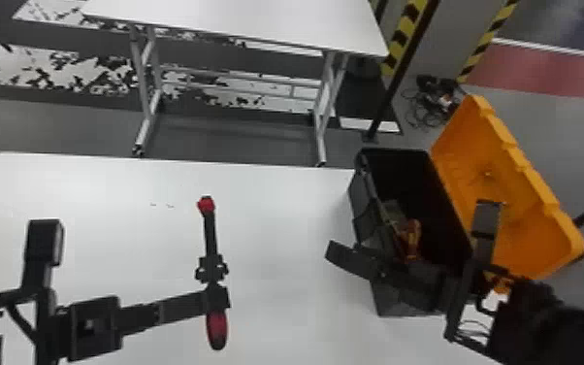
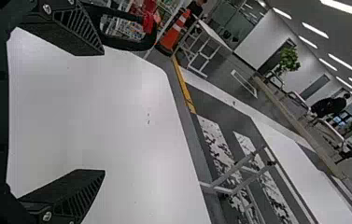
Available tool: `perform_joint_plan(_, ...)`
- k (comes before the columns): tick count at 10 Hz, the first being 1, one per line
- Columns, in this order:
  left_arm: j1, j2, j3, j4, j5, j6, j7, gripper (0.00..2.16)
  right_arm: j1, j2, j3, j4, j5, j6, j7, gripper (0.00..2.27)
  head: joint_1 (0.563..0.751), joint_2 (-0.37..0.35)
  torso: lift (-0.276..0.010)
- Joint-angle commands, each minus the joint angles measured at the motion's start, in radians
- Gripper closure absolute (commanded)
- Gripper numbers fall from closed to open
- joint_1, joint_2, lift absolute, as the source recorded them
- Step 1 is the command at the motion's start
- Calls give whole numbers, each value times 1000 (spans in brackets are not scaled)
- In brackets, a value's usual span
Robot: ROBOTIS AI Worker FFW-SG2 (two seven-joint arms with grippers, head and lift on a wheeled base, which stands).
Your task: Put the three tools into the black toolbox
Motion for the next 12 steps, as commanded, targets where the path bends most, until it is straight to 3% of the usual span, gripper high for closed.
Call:
perform_joint_plan(1, 28, 0, -19, -6, 4, 1, -16, 2142, -21, 0, 13, 6, -7, 44, 2, 103, 695, -214, -51)
perform_joint_plan(5, 48, 0, -81, -24, 13, 1, -48, 2142, -82, 5, 79, 24, -79, 207, -6, 103, 695, -193, -51)
perform_joint_plan(7, 53, -2, -105, -30, 12, 1, -48, 2142, -99, 5, 84, 72, -165, 225, -3, 103, 695, -181, -51)
perform_joint_plan(12, 79, -2, -117, -43, -8, 1, -54, 2142, -125, 3, 77, 107, -258, 311, 5, 103, 695, -155, -51)
